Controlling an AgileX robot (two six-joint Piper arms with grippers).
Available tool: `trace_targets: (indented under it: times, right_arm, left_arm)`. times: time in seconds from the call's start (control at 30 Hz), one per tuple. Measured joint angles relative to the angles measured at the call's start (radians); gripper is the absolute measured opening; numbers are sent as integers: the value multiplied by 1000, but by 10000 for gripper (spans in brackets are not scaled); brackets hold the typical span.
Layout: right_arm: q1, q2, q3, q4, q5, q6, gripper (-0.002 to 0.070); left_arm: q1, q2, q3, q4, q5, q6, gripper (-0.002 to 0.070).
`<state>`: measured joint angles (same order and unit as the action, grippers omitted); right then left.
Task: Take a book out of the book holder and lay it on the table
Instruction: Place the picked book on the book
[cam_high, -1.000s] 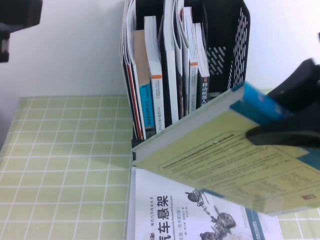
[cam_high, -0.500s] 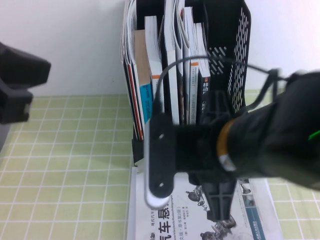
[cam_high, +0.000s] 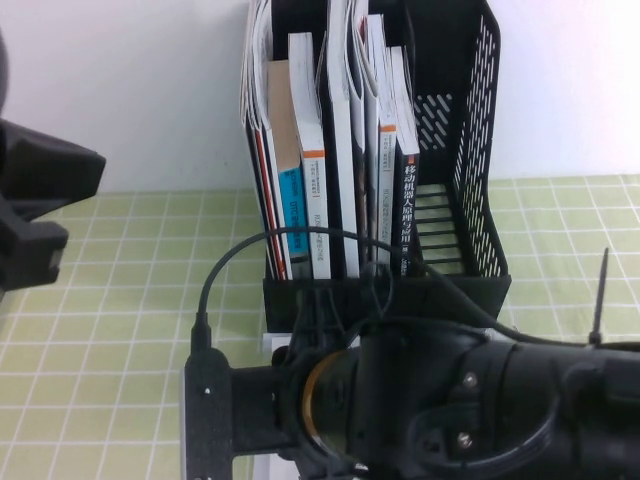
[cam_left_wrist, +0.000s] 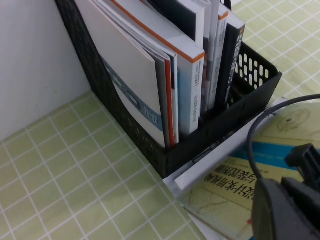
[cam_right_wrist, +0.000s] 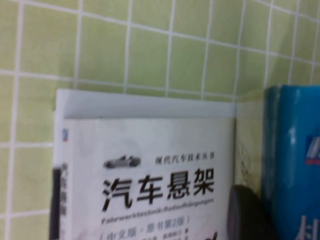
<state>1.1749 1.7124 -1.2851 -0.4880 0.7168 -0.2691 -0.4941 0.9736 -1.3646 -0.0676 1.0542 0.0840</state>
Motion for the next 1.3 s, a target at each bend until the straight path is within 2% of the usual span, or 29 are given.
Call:
trace_targets:
  times: [0.17, 0.23, 0.5, 0.77, 0.9, 1.0, 1.1, 1.2, 1.3]
  right_arm:
    - [-4, 42, 57, -91, -94, 55, 258]
    - [-4, 51, 68, -67, -109, 61, 290]
    - [-15, 63, 78, 226, -52, -94, 406]
    - [-16, 21, 66, 488, 150, -154, 452]
    - [-16, -47, 15, 488, 130, -170, 451]
    - [-19, -101, -34, 406, 120, -149, 404]
    - [-25, -150, -72, 305, 134, -100, 277]
    - [-29, -205, -80, 284, 155, -75, 94]
    - [-29, -264, -80, 344, 167, -97, 28]
  left_arm:
    - [0, -21, 0, 2, 9, 0, -3]
    - [0, -28, 0, 2, 16, 2, -3]
    - [0, -53, 0, 2, 24, 2, -3]
    - [0, -53, 31, -70, 9, 20, -3]
    - [0, -60, 106, -157, -35, 54, -3]
    - [0, -78, 179, -206, -93, 87, -3]
    - [0, -124, 253, -218, -144, 93, -3]
    - [0, -199, 346, -249, -206, 102, -3]
    - [0, -301, 454, -339, -289, 174, -3]
